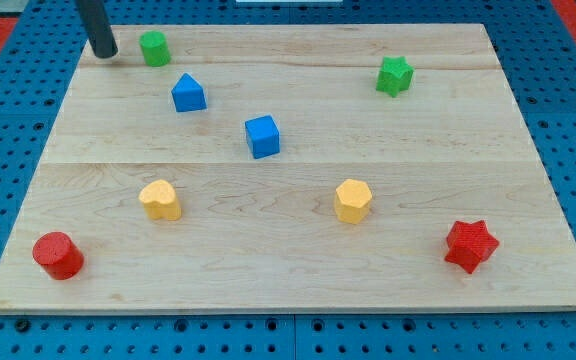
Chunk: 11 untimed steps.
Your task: Slide the green circle towards the center
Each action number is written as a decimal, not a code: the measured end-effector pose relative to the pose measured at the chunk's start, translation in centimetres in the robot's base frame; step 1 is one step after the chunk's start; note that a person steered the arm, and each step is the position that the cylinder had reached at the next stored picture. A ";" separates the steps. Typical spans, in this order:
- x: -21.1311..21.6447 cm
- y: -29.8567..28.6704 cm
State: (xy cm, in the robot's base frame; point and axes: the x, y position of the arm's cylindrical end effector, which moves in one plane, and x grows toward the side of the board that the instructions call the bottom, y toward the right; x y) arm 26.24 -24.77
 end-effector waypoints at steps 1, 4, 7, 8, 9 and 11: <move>-1.4 2.1; -3.2 9.9; -2.0 18.7; -1.9 22.3; -0.9 25.3; 1.8 24.0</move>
